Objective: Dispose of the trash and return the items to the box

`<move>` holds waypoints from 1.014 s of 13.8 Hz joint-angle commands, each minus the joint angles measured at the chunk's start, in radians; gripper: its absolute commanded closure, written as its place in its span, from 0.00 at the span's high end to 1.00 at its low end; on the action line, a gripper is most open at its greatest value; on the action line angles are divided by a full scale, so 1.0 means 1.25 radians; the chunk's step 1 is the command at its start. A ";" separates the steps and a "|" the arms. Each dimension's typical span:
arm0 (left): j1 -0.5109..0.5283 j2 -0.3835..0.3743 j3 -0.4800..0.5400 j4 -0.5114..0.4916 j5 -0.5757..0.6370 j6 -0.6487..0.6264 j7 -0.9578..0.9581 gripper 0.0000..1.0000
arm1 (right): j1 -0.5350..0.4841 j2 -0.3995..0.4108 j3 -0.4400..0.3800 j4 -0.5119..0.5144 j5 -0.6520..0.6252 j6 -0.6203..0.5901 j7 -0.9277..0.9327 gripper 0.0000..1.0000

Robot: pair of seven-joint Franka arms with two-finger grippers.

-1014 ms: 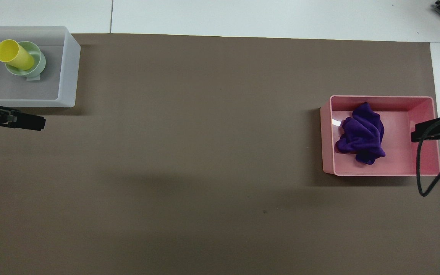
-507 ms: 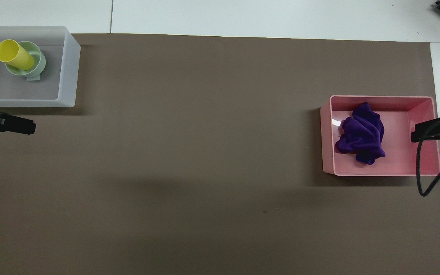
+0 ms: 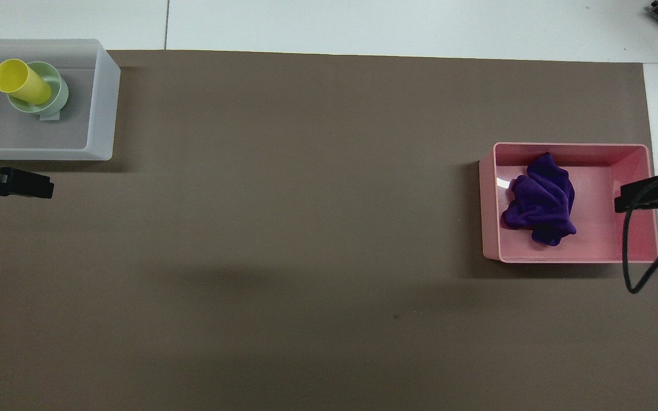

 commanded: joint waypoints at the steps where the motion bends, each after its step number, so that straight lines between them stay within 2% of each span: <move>1: 0.017 -0.004 -0.002 -0.004 -0.012 -0.012 -0.006 1.00 | -0.007 -0.021 0.004 -0.025 0.006 0.013 -0.010 1.00; 14: 0.029 -0.009 -0.002 -0.011 -0.016 -0.011 -0.014 1.00 | -0.007 -0.021 0.004 -0.025 0.006 0.013 -0.010 1.00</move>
